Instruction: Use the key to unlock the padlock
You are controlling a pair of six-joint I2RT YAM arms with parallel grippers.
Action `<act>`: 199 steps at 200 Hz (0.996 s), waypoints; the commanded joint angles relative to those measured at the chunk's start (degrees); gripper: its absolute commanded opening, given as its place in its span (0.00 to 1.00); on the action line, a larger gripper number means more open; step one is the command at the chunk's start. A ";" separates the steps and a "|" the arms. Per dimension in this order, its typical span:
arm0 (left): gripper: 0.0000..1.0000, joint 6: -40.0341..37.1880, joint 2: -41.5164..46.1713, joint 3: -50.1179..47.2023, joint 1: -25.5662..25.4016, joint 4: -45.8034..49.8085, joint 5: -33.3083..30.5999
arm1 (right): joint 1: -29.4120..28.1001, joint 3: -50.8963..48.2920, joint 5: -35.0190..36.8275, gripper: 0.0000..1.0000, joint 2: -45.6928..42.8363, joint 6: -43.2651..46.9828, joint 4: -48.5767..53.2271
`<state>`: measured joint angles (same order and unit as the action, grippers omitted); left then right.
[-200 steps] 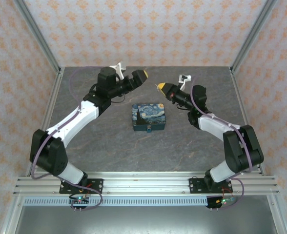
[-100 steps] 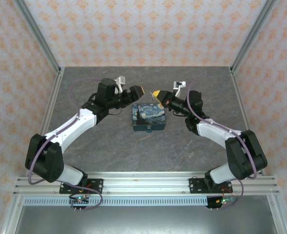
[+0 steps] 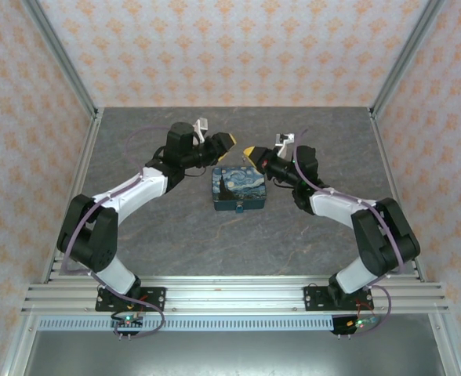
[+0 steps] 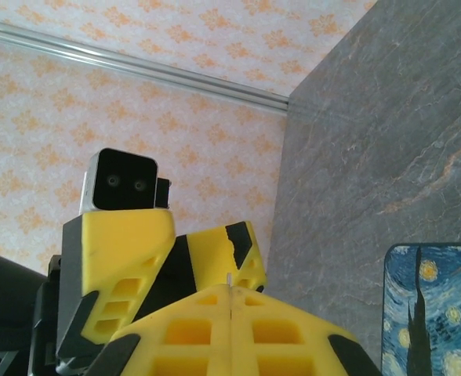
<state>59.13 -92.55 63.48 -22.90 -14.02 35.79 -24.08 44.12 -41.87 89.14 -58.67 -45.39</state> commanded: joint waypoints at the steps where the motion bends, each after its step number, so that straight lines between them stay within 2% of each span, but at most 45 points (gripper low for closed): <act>1: 0.48 2.73 -1.30 1.89 -0.89 -5.25 1.08 | -0.16 2.26 0.94 0.00 1.10 -0.78 -4.33; 60: 0.46 3.29 -3.80 3.63 -2.33 -6.00 1.18 | -0.10 2.73 0.91 0.00 2.61 -1.78 -6.20; 199: 0.30 3.88 -5.54 5.04 -3.58 -6.50 0.98 | -0.10 2.29 0.71 0.00 2.92 -2.41 -7.44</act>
<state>63.02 -97.38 66.83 -25.89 -18.61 35.99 -24.08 45.01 -41.32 91.79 -60.88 -49.19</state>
